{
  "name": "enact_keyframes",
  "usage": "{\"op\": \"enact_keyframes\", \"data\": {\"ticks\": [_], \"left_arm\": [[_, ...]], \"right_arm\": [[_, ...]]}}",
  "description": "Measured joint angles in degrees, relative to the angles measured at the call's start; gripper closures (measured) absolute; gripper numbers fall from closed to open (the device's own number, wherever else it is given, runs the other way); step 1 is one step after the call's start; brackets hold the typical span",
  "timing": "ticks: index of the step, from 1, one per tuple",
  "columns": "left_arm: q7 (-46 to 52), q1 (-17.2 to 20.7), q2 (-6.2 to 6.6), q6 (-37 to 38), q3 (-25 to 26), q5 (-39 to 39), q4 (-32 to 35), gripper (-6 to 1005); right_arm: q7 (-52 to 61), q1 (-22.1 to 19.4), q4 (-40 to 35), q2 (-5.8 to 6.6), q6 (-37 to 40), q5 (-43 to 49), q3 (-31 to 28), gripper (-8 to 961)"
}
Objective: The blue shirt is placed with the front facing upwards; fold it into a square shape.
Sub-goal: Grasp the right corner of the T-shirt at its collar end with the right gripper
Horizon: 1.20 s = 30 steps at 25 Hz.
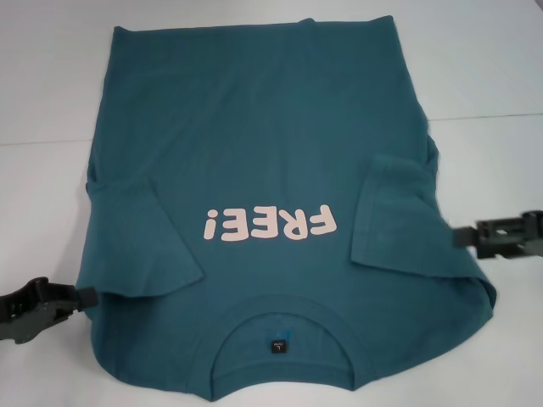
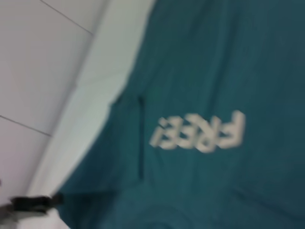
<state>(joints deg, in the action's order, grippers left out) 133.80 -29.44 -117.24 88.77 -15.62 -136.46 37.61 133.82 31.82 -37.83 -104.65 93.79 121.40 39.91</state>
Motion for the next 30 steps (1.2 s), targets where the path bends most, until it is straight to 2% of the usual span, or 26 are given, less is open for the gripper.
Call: {"op": "enact_keyframes", "data": {"ticks": [2, 4, 11, 14, 20, 23, 28, 30], "left_arm": [[0.04, 0.12, 0.00, -0.18, 0.10, 0.15, 0.01, 994], [0.13, 0.14, 0.00, -0.35, 0.10, 0.20, 0.02, 994], [0.38, -0.15, -0.01, -0.61, -0.11, 0.28, -0.01, 994], [0.40, -0.15, -0.06, -0.69, 0.01, 0.28, -0.01, 994], [0.43, 0.04, -0.11, -1.28, 0.12, 0.35, 0.00, 994], [0.48, 0.07, -0.16, -1.52, 0.14, 0.35, 0.01, 994], [0.50, 0.12, -0.18, -1.60, 0.19, 0.42, 0.01, 994], [0.50, 0.15, -0.18, -1.60, 0.24, 0.43, 0.01, 994]], "right_arm": [[1.39, -0.50, -0.43, 1.34, 0.70, 2.14, -0.05, 55], [2.97, -1.27, -1.88, 2.09, 0.99, 3.64, -0.09, 55], [6.61, -2.57, -6.72, 2.43, 1.06, 9.93, -0.60, 55], [6.42, -2.26, -6.59, 1.39, 0.09, 11.81, -0.62, 56], [6.40, -0.73, -6.27, -1.98, -4.60, 15.79, -0.45, 56], [6.55, 0.26, -6.21, -3.28, -5.62, 17.34, -0.15, 55], [7.20, 2.00, -6.17, -4.91, -6.73, 21.59, -0.18, 55], [7.63, 2.24, -6.21, -5.16, -7.14, 22.18, -0.16, 55]]}}
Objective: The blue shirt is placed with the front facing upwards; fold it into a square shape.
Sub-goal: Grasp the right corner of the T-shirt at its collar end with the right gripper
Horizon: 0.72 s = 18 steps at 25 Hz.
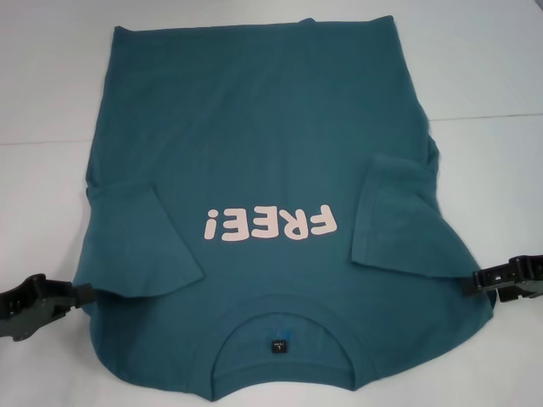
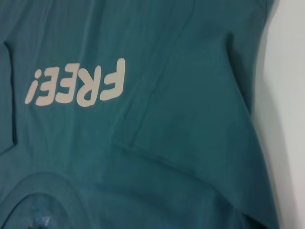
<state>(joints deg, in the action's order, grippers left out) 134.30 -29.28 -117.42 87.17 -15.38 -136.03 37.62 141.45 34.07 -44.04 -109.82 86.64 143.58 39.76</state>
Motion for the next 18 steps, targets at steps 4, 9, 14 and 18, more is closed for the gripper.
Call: {"op": "enact_keyframes", "data": {"ticks": [4, 9, 14, 18], "left_arm": [[0.00, 0.04, -0.02, -0.01, 0.08, 0.00, 0.00, 994], [0.00, 0.12, -0.12, -0.52, 0.09, 0.00, 0.00, 994], [0.00, 0.12, -0.17, -0.57, 0.09, 0.26, 0.00, 994], [0.00, 0.16, -0.24, -0.59, 0.09, 0.62, 0.00, 994]], "right_arm": [[0.56, 0.24, -0.03, -0.04, -0.57, 0.08, -0.03, 56], [0.75, 0.79, 0.13, -0.61, -0.96, 0.96, 0.25, 56], [1.14, 1.72, 0.20, -1.51, -1.50, 2.91, 0.26, 56], [1.17, 2.26, 0.88, -1.69, -1.83, 3.11, 0.33, 56]]}}
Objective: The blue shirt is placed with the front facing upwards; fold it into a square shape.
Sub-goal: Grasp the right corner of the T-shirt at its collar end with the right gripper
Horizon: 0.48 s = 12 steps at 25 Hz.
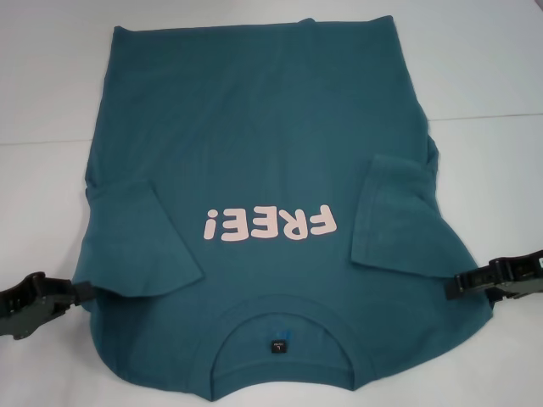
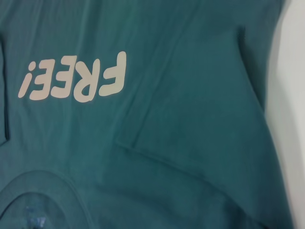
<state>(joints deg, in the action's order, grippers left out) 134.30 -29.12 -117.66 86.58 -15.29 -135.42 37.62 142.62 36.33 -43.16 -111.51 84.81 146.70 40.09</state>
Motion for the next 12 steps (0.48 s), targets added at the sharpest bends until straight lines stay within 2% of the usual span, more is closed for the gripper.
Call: {"op": "enact_keyframes", "data": {"ticks": [12], "left_arm": [[0.00, 0.03, -0.03, -0.02, -0.01, 0.07, -0.09, 995]], "right_arm": [[-0.36, 2.48, 3.69, -0.04, -1.25, -0.01, 0.38, 55]]}}
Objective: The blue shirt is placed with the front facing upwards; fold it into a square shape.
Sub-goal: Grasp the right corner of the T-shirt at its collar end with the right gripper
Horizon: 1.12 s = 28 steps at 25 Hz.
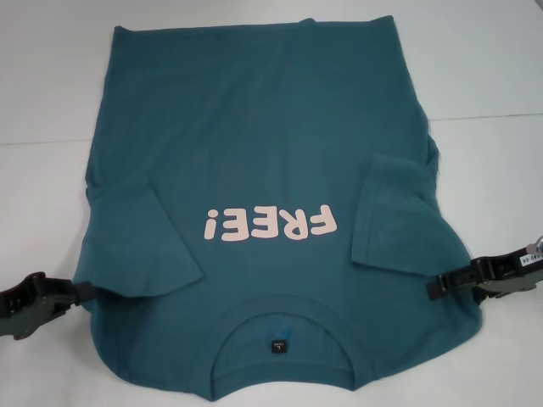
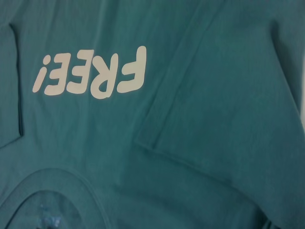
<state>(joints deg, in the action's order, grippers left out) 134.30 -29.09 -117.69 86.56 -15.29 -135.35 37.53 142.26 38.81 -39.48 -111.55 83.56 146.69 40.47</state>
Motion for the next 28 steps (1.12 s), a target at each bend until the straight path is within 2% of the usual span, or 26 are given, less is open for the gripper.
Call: {"op": "enact_keyframes", "data": {"ticks": [5, 11, 19, 28], "left_arm": [[0.00, 0.15, 0.00, 0.01, 0.00, 0.00, 0.00, 995], [0.00, 0.17, 0.00, -0.03, 0.00, 0.06, 0.00, 995], [0.00, 0.26, -0.06, -0.08, 0.00, 0.57, 0.00, 995], [0.00, 0.20, -0.09, -0.08, 0.00, 0.73, 0.00, 995]], "right_arm": [[0.32, -0.43, -0.41, 0.46, 0.30, -0.35, -0.21, 55], [0.67, -0.06, -0.01, 0.46, 0.21, 0.72, 0.17, 56], [2.53, 0.14, -0.63, 0.57, 0.35, 2.31, 0.08, 183], [4.09, 0.12, -0.69, 0.63, -0.10, 4.40, 0.14, 373]]}}
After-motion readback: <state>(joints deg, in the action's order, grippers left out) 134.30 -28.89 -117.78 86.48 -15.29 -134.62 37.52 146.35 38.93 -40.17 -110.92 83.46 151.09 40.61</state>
